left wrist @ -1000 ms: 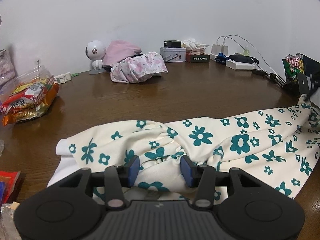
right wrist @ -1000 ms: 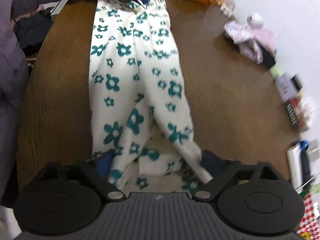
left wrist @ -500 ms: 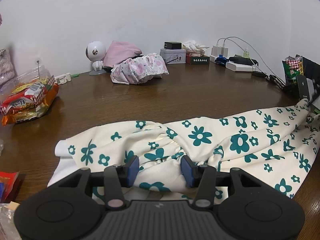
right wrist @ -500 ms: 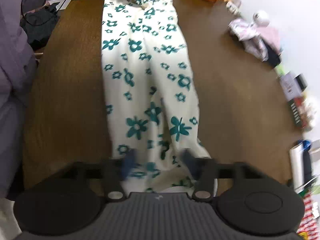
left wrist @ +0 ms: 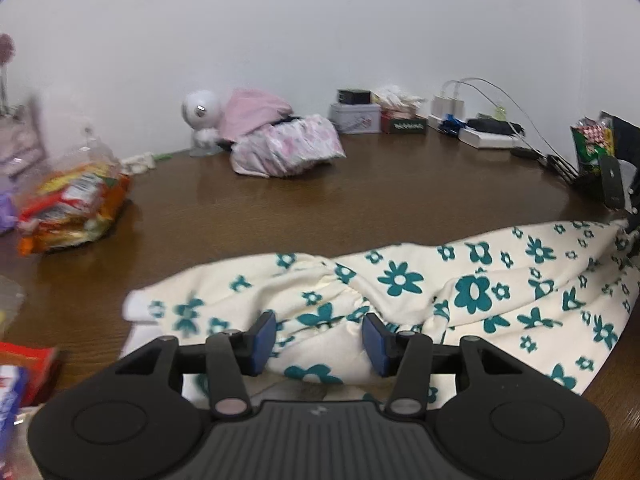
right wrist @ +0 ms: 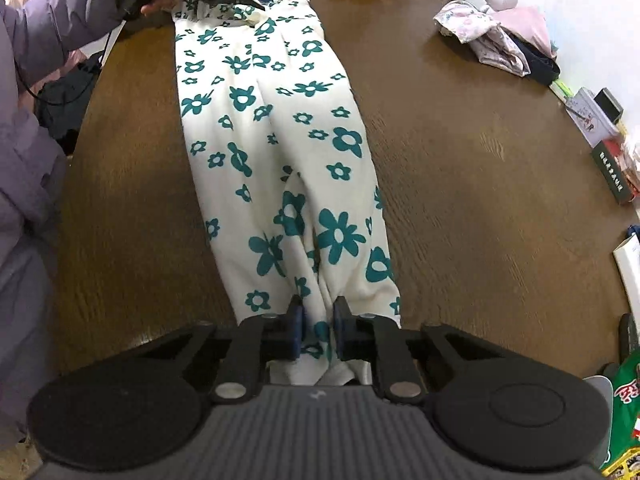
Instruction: Fold clothes
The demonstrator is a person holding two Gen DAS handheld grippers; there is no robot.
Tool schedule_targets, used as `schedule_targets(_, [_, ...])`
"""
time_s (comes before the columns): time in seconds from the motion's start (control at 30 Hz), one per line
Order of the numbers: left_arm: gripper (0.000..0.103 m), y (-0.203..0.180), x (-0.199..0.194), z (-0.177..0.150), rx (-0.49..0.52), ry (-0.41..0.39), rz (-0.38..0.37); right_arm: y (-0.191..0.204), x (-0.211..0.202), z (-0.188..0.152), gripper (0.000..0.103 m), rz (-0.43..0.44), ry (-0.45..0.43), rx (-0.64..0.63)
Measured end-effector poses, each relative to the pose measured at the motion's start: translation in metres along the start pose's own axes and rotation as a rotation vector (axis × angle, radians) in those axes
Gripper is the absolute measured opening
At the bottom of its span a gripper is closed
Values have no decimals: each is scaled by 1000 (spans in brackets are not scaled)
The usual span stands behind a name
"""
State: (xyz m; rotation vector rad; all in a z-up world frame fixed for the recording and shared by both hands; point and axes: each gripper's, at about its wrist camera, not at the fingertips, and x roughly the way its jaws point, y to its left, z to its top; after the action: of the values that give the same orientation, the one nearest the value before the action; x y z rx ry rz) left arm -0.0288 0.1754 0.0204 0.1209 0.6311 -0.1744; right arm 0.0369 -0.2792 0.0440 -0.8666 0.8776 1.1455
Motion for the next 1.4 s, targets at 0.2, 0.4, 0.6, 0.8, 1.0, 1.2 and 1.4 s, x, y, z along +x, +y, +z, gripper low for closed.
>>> schedule_targets(0.2, [75, -10, -72, -11, -62, -43, 87, 14, -13, 1, 38, -66, -5, -67])
schedule_targets(0.4, [67, -16, -62, -36, -149, 67, 136, 0, 5, 0, 17, -26, 3, 4])
schedule_targets(0.6, [41, -11, -42, -40, -153, 126, 140, 19, 2, 2, 13, -54, 12, -2])
schedule_targets(0.8, [30, -9, -4, -6, -55, 174, 157, 43, 0, 3, 13, -52, 11, -26])
schedule_targets(1.0, [27, -8, 24, 11, -28, 171, 137, 64, -7, -3, 13, -28, 10, -16])
schedule_targets(1.2, [17, -41, 57, 36, 67, 167, 91, 118, -13, 6, 13, 35, 1, -89])
schedule_targets(1.4, [12, -112, 78, 53, 207, 132, -9, 148, -25, -5, 12, 66, -14, -47])
